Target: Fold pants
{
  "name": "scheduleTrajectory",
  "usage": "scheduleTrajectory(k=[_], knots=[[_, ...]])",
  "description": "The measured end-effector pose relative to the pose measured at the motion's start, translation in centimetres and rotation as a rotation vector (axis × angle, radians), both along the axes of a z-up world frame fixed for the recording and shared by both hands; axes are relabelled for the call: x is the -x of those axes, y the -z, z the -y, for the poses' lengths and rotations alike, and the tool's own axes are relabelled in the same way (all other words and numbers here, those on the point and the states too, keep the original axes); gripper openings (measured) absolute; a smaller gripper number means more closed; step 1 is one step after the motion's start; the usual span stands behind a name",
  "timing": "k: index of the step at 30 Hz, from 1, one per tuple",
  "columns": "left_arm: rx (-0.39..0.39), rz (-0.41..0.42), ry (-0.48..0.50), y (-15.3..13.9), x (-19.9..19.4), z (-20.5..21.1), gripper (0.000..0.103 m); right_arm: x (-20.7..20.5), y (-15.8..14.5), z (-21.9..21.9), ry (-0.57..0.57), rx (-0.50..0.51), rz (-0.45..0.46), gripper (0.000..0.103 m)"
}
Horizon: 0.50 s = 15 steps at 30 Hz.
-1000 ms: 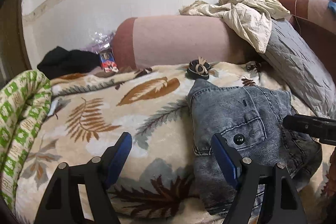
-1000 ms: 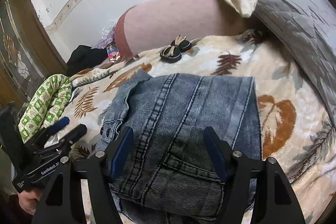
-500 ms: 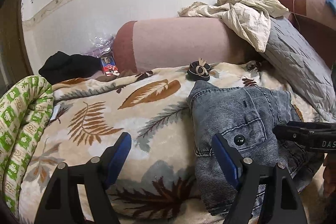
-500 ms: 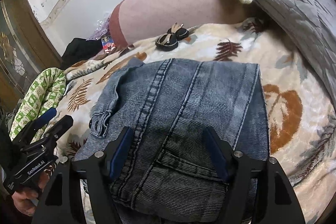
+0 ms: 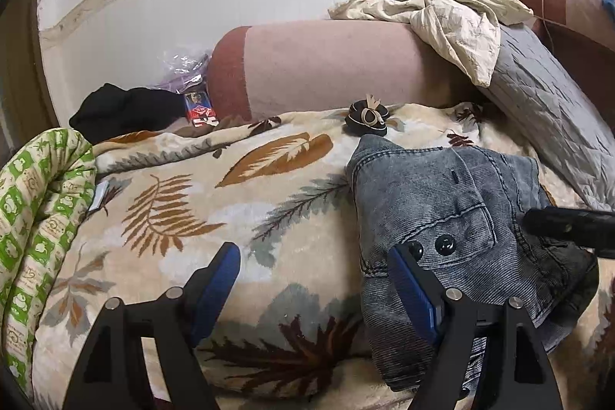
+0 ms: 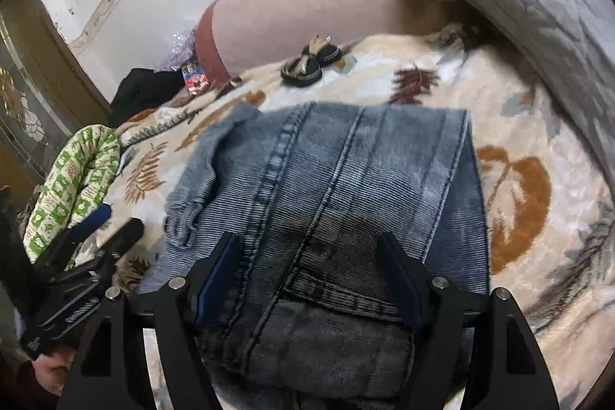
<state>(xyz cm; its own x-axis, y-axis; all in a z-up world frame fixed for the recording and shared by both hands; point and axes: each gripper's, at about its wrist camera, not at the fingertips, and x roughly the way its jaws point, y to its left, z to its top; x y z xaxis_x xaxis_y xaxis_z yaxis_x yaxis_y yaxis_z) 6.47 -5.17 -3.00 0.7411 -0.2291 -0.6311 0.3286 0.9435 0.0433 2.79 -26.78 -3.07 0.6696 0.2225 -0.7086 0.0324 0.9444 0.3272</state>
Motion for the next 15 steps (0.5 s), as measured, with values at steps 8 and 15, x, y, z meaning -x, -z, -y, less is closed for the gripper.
scheduleTrajectory(k=[8, 15], knots=[[0.010, 0.022, -0.011, -1.4, 0.7, -0.5, 0.082, 2.6, -4.6, -2.5, -0.028, 0.104, 0.157, 0.074], [0.011, 0.069, -0.034, -3.5, 1.9, -1.0, 0.093, 3.7, -6.3, -3.7, -0.013, 0.160, 0.221, 0.075]])
